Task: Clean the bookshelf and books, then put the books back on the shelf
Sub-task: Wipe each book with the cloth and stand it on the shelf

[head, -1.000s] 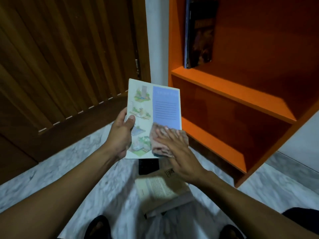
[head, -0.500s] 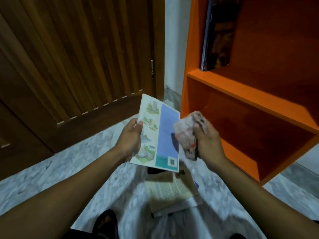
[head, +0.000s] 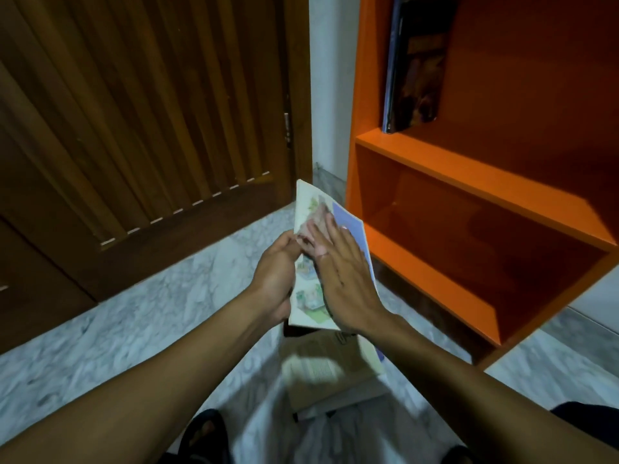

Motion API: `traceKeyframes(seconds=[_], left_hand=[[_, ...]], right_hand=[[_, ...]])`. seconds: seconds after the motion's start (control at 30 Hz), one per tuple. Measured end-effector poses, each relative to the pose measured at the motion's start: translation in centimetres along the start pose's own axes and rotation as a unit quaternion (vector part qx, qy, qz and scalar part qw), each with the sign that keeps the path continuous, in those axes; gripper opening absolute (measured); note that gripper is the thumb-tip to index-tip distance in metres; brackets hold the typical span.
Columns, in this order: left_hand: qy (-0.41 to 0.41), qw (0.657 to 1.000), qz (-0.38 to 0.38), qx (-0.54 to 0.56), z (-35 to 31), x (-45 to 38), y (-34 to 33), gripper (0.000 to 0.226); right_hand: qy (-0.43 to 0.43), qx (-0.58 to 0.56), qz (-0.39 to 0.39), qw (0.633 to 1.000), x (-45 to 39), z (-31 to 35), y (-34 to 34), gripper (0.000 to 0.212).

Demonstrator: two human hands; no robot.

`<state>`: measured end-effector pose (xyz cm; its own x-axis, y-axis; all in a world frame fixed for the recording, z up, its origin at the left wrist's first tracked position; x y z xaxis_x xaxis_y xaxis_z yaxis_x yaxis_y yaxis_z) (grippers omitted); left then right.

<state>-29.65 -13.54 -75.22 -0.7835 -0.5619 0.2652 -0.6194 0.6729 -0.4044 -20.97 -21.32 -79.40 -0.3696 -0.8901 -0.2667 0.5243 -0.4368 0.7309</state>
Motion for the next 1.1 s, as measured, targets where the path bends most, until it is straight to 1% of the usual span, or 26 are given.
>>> traceKeyframes(seconds=[0.07, 0.2, 0.27, 0.33, 0.37, 0.43, 0.5, 0.53, 0.57, 0.6, 0.63, 0.67, 0.7, 0.73, 0.77, 0.8, 0.87, 0.9, 0.93, 0.97, 1.03, 1.07, 1.1], left_hand=[[0.0, 0.999, -0.016, 0.035, -0.4, -0.3, 0.7, 0.026], [0.012, 0.997, -0.062, 0.052, -0.7, -1.0, 2.6, 0.032], [0.011, 0.994, -0.09, 0.056, -1.0, -1.0, 3.2, 0.03], [0.002, 0.992, -0.107, 0.059, -1.5, -0.9, 3.6, 0.029], [-0.006, 0.992, -0.112, 0.059, -1.9, -0.8, 3.9, 0.028], [-0.024, 0.991, -0.117, 0.055, -2.7, -0.7, 4.3, 0.027], [-0.039, 0.992, -0.117, 0.041, -3.5, -0.6, 4.9, 0.025], [-0.045, 0.992, -0.114, 0.03, -3.9, -0.5, 5.2, 0.025], [-0.051, 0.992, -0.112, 0.02, -4.2, -0.5, 5.5, 0.024], [-0.054, 0.993, -0.108, 0.012, -4.5, -0.5, 5.8, 0.024], [-0.056, 0.993, -0.103, 0.008, -4.7, -0.4, 6.1, 0.025], [-0.058, 0.994, -0.095, 0.008, -4.9, -0.4, 6.3, 0.025], [-0.06, 0.995, -0.084, 0.013, -5.1, -0.3, 6.4, 0.026], [-0.058, 0.995, -0.073, 0.019, -5.2, -0.3, 6.5, 0.026], [-0.055, 0.996, -0.061, 0.026, -5.2, -0.2, 6.4, 0.026], [-0.048, 0.997, -0.052, 0.03, -5.1, -0.1, 6.3, 0.026], [-0.029, 0.999, -0.024, 0.039, -4.9, 0.1, 5.8, 0.027], [-0.02, 0.999, -0.014, 0.037, -4.7, 0.1, 5.5, 0.028], [-0.012, 0.999, -0.009, 0.032, -4.4, 0.1, 5.2, 0.029], [-0.008, 1.0, -0.003, 0.026, -4.2, 0.1, 5.0, 0.029], [-0.003, 1.0, 0.005, 0.001, -4.0, 0.1, 4.8, 0.028], [0.0, 1.0, 0.009, -0.023, -4.0, 0.1, 4.7, 0.028], [0.001, 0.998, 0.01, -0.057, -4.0, 0.2, 4.6, 0.028]], right_hand=[[0.029, 0.048, 0.024, 0.998, 0.6, 0.0, -0.8, 0.055], [0.106, 0.051, 0.077, 0.99, 2.6, 0.7, -1.1, 0.054], [0.158, 0.063, 0.071, 0.983, 3.4, 0.6, -1.2, 0.053], [0.219, 0.074, 0.043, 0.972, 3.9, 0.2, -1.2, 0.051], [0.242, 0.079, 0.034, 0.967, 4.2, 0.1, -1.3, 0.056], [0.274, 0.085, 0.045, 0.957, 4.6, -0.2, -1.0, 0.065], [0.281, 0.06, 0.053, 0.956, 4.8, -0.4, -0.6, 0.064], [0.264, 0.023, 0.039, 0.963, 4.9, -0.6, -0.4, 0.061], [0.223, -0.034, 0.008, 0.974, 5.1, -0.6, -0.2, 0.056], [0.157, -0.106, -0.039, 0.981, 5.2, -0.8, 0.0, 0.048], [0.07, -0.188, -0.092, 0.975, 5.1, -0.9, 0.4, 0.041], [-0.024, -0.264, -0.142, 0.954, 4.9, -1.3, 0.7, 0.032], [-0.112, -0.321, -0.188, 0.922, 4.5, -1.7, 1.0, 0.025], [-0.185, -0.371, -0.213, 0.885, 4.3, -2.0, 1.5, 0.021], [-0.232, -0.433, -0.207, 0.846, 4.0, -2.4, 1.9, 0.021], [-0.257, -0.507, -0.171, 0.805, 3.8, -2.3, 2.3, 0.023], [-0.248, -0.626, -0.051, 0.737, 3.6, -1.6, 3.0, 0.028], [-0.232, -0.659, 0.002, 0.716, 3.7, -1.1, 3.2, 0.035], [-0.228, -0.681, 0.031, 0.696, 3.7, -0.7, 3.4, 0.039], [-0.234, -0.684, 0.042, 0.69, 3.6, -0.4, 3.4, 0.039], [-0.264, -0.67, 0.033, 0.693, 3.4, -0.2, 3.8, 0.036], [-0.263, -0.665, 0.024, 0.699, 3.3, -0.1, 4.1, 0.034], [-0.246, -0.655, 0.014, 0.714, 3.2, -0.3, 4.3, 0.032]])
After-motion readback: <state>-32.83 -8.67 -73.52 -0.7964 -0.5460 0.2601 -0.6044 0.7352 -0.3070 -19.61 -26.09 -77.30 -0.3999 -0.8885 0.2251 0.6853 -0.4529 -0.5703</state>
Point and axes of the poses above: each hand's wrist, its own x-axis away from the middle knuckle, its own y-axis out of the back of the hand, z = x × y, the point moved 1 cm from there along -x, towards the middle knuckle, and after that the axes turned 8 degrees about z, right-handed, at the moved point
